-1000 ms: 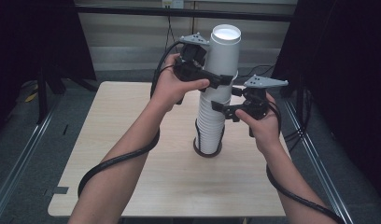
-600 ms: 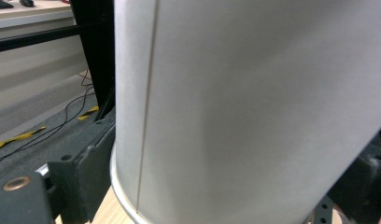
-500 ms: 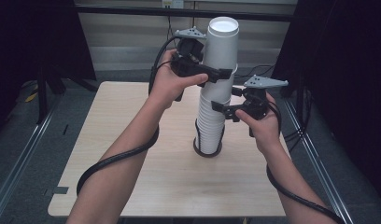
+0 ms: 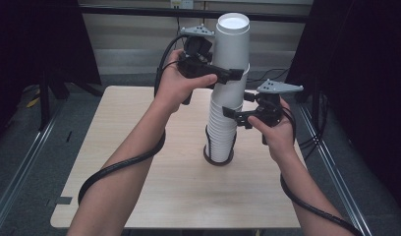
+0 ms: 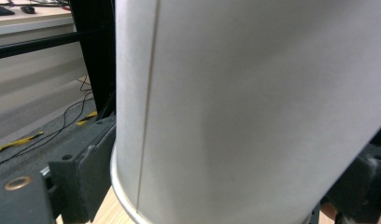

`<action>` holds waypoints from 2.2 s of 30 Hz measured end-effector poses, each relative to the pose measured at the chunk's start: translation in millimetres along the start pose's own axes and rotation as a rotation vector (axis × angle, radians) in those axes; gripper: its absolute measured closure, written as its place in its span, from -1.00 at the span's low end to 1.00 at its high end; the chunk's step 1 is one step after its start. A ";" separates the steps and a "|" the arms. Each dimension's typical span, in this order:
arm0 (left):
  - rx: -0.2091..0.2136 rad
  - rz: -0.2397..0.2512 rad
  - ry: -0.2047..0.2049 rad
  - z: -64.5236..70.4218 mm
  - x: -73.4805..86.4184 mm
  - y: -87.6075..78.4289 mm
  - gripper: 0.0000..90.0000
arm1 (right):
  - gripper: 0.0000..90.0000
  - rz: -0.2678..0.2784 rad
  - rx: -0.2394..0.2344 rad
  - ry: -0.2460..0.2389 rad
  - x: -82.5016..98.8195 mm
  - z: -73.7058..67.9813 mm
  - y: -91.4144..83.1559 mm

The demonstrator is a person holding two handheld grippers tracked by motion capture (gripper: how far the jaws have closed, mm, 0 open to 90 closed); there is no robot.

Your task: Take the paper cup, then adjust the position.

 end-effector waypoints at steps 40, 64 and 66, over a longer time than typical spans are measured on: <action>-0.073 0.018 -0.007 -21.6 8.8 -61.3 -0.78 | -0.73 -0.034 0.000 -0.049 12.3 2.5 -4.3; -0.162 -0.059 -0.058 -51.8 74.2 -94.3 -0.78 | -0.73 -0.057 -0.010 -0.085 25.3 -0.6 -14.7; -0.169 -0.073 -0.059 -53.2 80.5 -95.3 -0.78 | -0.73 -0.058 -0.012 -0.090 26.3 -1.3 -15.8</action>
Point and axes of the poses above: each handheld gripper's, and its own axes: y roughly forward along the jaws, x roughly out of its underside, z roughly to its right, the point moved 8 cm from there along y, roughly forward along the jaws, and after that the axes turned 2 degrees about x, right-handed, at the moved point
